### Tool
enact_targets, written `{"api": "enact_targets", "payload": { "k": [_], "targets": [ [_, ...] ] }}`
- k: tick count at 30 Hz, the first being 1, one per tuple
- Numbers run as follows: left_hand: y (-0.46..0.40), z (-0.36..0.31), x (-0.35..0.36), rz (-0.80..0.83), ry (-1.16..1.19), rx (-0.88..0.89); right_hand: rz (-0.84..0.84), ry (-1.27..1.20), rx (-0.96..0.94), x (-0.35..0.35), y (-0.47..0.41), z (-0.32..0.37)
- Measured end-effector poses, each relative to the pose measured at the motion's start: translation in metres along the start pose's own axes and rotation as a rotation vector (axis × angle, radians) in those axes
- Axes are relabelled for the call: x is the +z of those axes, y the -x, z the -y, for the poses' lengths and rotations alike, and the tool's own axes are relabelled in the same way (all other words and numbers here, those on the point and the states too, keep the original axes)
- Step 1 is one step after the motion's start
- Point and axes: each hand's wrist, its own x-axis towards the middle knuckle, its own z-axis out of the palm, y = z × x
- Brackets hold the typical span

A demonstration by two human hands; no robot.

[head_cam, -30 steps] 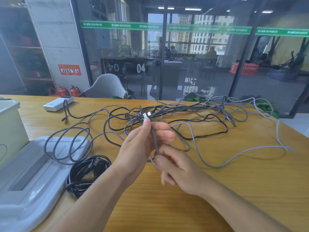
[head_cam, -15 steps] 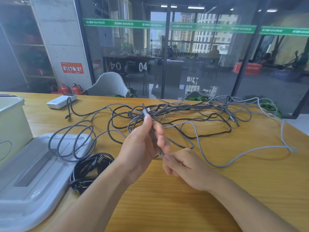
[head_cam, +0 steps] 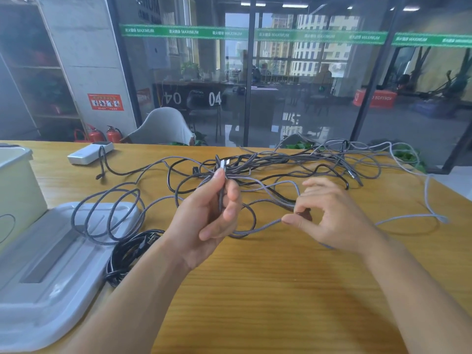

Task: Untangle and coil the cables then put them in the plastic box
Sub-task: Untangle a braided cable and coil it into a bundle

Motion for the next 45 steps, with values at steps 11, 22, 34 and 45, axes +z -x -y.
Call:
{"api": "enact_targets", "payload": {
  "k": [11,22,34,45],
  "targets": [
    [0.002,-0.012,-0.005,-0.042,-0.050,0.044,0.174,-0.227,0.151,0.020,0.008,0.017],
    [-0.001,-0.006,-0.008,-0.100,-0.014,0.013,0.322,-1.009,0.305,-0.030,0.012,-0.006],
    [-0.007,0.025,0.005,-0.042,-0.433,-0.147,-0.076,0.142,0.513,0.012,-0.004,0.026],
    [-0.014,0.045,0.003,-0.208,-0.615,-0.018,0.009,-1.056,0.670,0.013,-0.010,0.050]
  ]
}}
